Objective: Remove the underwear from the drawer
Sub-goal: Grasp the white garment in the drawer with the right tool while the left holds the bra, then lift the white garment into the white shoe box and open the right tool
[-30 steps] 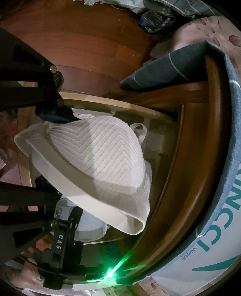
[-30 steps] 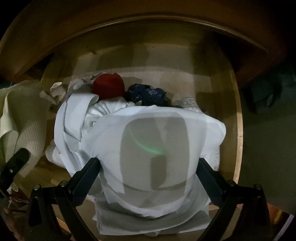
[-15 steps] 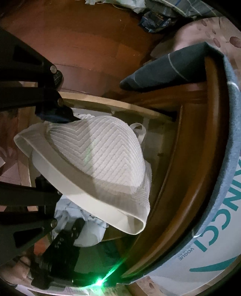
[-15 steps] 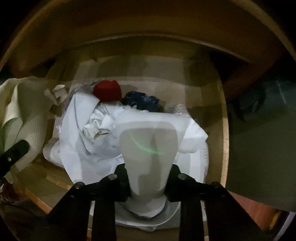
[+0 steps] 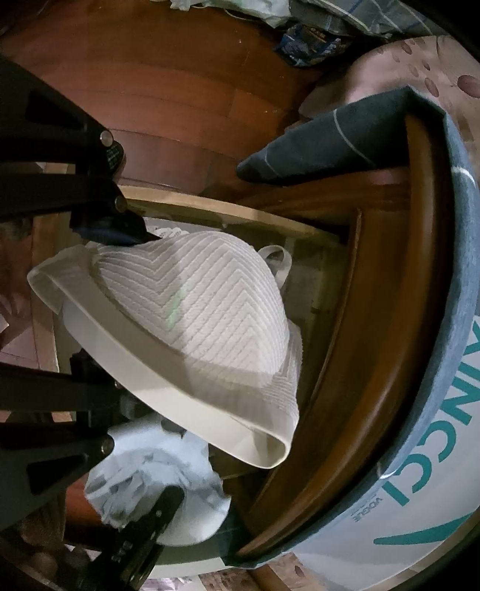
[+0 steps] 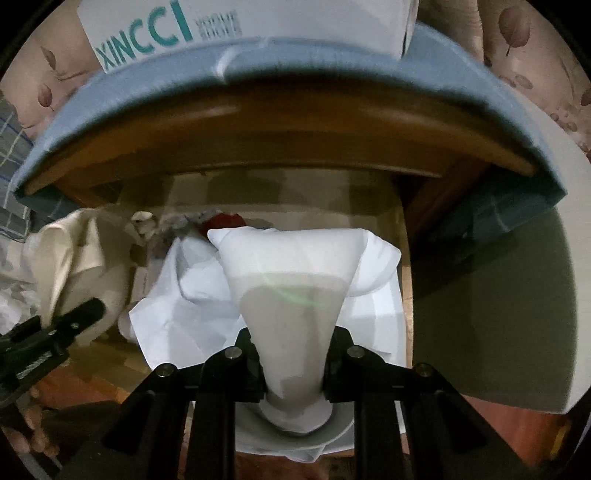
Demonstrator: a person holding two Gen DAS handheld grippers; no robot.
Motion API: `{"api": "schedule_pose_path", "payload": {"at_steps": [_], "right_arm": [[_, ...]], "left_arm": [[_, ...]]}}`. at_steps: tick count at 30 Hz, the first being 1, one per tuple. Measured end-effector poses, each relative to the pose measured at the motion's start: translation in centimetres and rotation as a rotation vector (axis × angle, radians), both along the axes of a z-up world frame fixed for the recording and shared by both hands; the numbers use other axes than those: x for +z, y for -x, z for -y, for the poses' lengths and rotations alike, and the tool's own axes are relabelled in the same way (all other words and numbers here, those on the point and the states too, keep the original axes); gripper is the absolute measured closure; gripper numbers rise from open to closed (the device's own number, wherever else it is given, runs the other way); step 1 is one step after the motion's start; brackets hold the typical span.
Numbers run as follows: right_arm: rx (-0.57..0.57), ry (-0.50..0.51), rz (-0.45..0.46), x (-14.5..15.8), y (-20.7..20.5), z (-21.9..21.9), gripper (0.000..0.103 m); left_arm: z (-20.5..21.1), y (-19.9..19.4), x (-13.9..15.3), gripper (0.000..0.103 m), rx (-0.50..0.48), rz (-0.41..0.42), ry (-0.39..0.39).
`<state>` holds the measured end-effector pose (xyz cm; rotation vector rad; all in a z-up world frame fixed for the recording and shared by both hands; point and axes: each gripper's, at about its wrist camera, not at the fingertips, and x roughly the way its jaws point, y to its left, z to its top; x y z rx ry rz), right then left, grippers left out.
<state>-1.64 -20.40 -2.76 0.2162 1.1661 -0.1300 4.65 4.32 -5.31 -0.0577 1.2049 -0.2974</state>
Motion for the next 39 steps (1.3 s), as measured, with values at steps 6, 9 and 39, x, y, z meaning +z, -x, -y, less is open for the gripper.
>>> {"api": "schedule_pose_path", "payload": {"at_steps": [6, 9, 39], "right_arm": [[0.034, 0.000, 0.051, 3.7, 1.5, -0.6, 0.084], [0.051, 0.002, 0.085, 5.8, 2.1, -0.7, 0.084], [-0.049, 0.274, 0.313, 24.0, -16.4, 2.9, 0.082]], "left_arm": [[-0.3, 0.0, 0.1, 0.060, 0.011, -0.002, -0.004], [-0.3, 0.1, 0.1, 0.060, 0.007, 0.004, -0.011], [-0.3, 0.5, 0.1, 0.060, -0.032, 0.018, -0.046]]}}
